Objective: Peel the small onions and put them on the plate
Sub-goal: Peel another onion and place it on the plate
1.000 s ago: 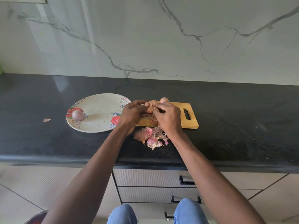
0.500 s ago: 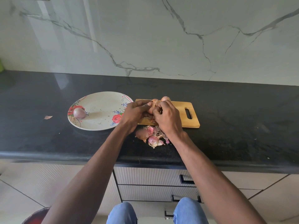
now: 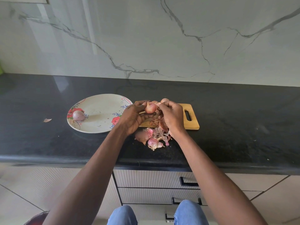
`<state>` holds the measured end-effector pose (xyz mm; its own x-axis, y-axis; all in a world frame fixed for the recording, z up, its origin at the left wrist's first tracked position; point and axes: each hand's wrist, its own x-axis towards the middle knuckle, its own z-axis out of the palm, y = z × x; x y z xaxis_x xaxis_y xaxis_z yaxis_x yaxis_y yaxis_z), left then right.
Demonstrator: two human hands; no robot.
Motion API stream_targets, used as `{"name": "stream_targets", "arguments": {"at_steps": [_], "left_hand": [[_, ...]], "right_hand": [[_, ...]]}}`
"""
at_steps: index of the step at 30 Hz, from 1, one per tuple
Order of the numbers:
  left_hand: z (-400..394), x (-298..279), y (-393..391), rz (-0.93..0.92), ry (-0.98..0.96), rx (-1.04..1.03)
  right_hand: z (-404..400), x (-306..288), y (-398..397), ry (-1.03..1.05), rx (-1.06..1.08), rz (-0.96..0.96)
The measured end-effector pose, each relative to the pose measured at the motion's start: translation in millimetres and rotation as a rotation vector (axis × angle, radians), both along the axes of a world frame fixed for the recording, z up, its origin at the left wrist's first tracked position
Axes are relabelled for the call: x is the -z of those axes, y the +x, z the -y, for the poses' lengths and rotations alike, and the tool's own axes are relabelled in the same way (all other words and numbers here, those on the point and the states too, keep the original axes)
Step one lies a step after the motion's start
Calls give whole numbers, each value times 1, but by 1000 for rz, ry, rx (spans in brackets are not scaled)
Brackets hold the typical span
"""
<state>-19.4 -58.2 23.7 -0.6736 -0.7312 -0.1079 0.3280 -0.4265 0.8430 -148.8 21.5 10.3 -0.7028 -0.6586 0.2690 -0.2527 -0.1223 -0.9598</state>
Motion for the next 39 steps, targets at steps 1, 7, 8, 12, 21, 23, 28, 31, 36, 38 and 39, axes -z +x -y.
{"name": "stream_targets", "arguments": {"at_steps": [1,7,8,12,21,23,28,31,36,38,39], "left_hand": [[0,0,0,-1,2,-1],[0,-2,1,-13,8,-7],[0,-1,2,-13,2,-12],[2,1,2,-16,-16,-6],[2,3,0,28,-42,-5],[2,2,0,27,-29,-14],[5,2,0,27,-17,-86],[6,2,-1,-13,18,-117],[6,3,-1,-22,21,-82],[6,5,-1,0,0,-70],[6,6,-1,10,-16,-62]], "right_hand": [[-1,0,0,3,0,34],[-1,-1,0,44,-18,76],[-1,-2,0,40,-30,95],[-2,-2,1,7,-95,0],[0,1,2,51,32,-326],[0,0,3,49,48,-309],[-1,-3,-2,99,95,-233],[-5,0,1,160,69,-363],[-7,1,7,-32,113,-481],[-6,2,8,-64,98,-520],[-6,3,8,-69,96,-542]]}}
